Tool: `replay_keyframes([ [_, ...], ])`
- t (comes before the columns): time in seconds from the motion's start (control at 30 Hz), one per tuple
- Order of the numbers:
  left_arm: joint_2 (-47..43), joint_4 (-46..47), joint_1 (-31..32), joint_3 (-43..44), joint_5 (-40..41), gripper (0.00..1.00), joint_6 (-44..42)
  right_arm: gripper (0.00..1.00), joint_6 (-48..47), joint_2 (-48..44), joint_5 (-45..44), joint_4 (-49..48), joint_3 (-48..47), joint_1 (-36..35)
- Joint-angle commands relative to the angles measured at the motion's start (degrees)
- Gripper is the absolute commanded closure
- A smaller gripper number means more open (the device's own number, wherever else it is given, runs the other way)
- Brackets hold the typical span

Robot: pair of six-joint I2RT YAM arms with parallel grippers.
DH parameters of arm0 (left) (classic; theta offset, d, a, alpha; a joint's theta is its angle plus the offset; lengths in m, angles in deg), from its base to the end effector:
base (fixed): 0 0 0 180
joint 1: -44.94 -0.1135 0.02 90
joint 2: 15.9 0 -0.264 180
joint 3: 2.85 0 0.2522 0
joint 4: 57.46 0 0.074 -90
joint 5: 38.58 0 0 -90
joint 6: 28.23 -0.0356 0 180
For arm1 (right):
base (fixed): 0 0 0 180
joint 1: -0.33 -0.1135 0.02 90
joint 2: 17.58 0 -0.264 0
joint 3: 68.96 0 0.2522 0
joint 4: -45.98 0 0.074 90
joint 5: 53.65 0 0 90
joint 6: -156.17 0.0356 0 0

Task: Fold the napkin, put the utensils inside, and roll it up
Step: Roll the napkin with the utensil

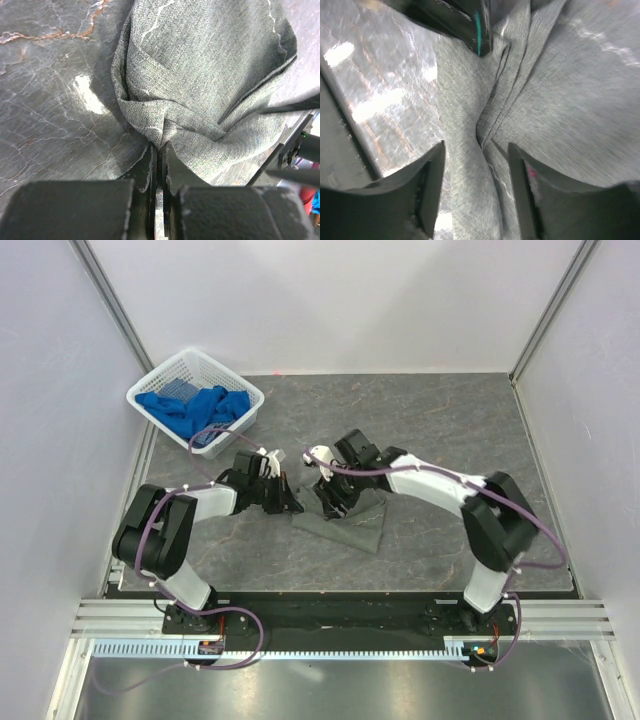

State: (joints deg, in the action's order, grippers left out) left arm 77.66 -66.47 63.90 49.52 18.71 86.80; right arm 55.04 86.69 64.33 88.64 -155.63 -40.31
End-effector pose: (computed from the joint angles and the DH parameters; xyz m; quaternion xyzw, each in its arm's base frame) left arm 0.2706 -0.1133 0.1310 0.0479 0.9060 -0.3678 0.2037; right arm 0.2758 0.2587 0.2015 -0.4652 0.8167 0.2894 0.1813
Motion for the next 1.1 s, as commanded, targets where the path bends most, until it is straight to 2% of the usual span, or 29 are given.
replay_keyframes([
  [0.0,1.71,-9.93,0.20,4.27,2.12,0.98,-0.08,0.34,-0.46,-9.07,-16.27,-14.48,8.98,-7.06],
  [0.07,3.03,-13.27,0.20,5.77,1.60,0.98,-0.25,0.33,-2.13,-11.19,-21.02,-18.16,11.37,-10.05],
  [0.1,3.56,-14.15,0.20,6.91,1.25,0.98,-0.25,0.33,-2.66,-11.63,-26.44,-19.14,13.47,-13.12],
  [0.2,4.79,-16.26,0.11,8.58,0.19,0.98,-0.60,0.32,-4.50,-12.95,-32.45,-22.75,16.90,-17.61],
  [0.43,6.37,-17.15,-0.15,9.99,-0.86,0.98,-1.04,0.32,-6.61,-9.44,-38.00,-25.82,18.32,-20.79],
  [0.87,6.64,-18.11,-0.15,10.35,-1.39,0.98,-2.18,0.32,-9.69,-3.81,-42.13,-26.53,16.83,-21.32],
  [1.07,6.72,-18.11,-0.24,11.05,-2.36,0.98,-2.97,0.34,-9.34,-1.53,-40.30,-25.40,15.69,-20.27],
])
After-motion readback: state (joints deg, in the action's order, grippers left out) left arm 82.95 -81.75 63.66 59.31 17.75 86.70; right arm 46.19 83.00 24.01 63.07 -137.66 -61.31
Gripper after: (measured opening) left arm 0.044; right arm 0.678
